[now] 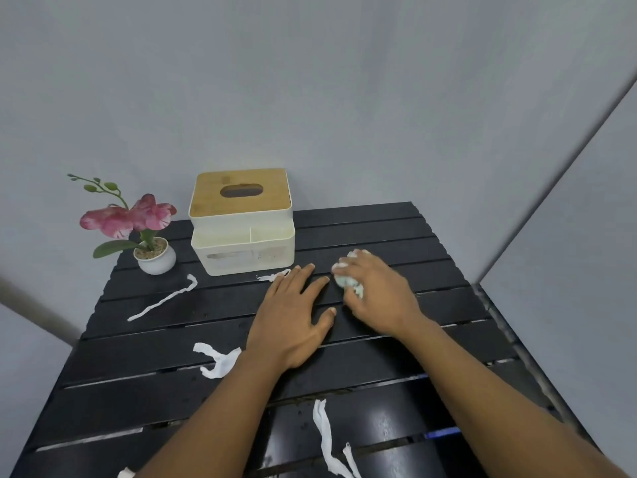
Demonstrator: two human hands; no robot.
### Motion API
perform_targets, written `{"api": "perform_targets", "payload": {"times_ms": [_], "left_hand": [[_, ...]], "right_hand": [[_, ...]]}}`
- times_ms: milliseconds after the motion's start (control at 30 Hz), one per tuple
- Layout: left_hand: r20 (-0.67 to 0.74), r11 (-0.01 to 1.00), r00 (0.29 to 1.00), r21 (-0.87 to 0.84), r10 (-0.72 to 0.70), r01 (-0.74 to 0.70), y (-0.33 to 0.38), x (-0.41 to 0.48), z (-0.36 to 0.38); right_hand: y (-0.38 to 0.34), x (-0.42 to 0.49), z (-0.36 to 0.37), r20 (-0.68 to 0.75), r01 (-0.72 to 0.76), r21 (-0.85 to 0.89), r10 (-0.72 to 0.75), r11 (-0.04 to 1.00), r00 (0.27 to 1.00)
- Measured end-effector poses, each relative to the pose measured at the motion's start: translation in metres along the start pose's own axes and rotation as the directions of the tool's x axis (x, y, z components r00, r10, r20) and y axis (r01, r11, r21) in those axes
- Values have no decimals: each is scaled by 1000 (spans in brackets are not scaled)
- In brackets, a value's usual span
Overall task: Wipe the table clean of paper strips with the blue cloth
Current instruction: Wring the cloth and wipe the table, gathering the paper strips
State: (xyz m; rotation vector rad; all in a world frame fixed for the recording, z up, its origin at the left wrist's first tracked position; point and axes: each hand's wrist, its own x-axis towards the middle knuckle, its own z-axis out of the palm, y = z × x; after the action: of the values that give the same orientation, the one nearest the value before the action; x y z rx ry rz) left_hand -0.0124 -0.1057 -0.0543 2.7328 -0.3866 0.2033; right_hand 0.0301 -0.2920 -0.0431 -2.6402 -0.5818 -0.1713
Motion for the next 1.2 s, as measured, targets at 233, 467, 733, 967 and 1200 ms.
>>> {"api": "perform_targets", "payload": {"times_ms": [233, 467, 733, 967, 1200], "left_hand": [[4, 1000, 1000, 21, -7, 7, -1, 0, -1], [-10, 999, 1000, 36, -23, 23, 5, -2, -6], [-67, 998, 995, -5, -69, 69, 7, -5, -11], [-90, 999, 995, 16, -38, 40, -6, -3, -15], [62, 995, 997, 79, 49, -54, -37, 4, -20]], "right_hand": [[45, -31, -27, -56, -123, 58, 126, 991, 990], [64, 54, -20, -182, -380, -55, 365, 923, 913], [-17, 43, 12, 75, 138, 109, -146, 984, 986], [50, 16, -13, -76, -66, 60, 71, 996, 995], [93, 91, -15, -235, -426, 16, 417, 905, 878]]}}
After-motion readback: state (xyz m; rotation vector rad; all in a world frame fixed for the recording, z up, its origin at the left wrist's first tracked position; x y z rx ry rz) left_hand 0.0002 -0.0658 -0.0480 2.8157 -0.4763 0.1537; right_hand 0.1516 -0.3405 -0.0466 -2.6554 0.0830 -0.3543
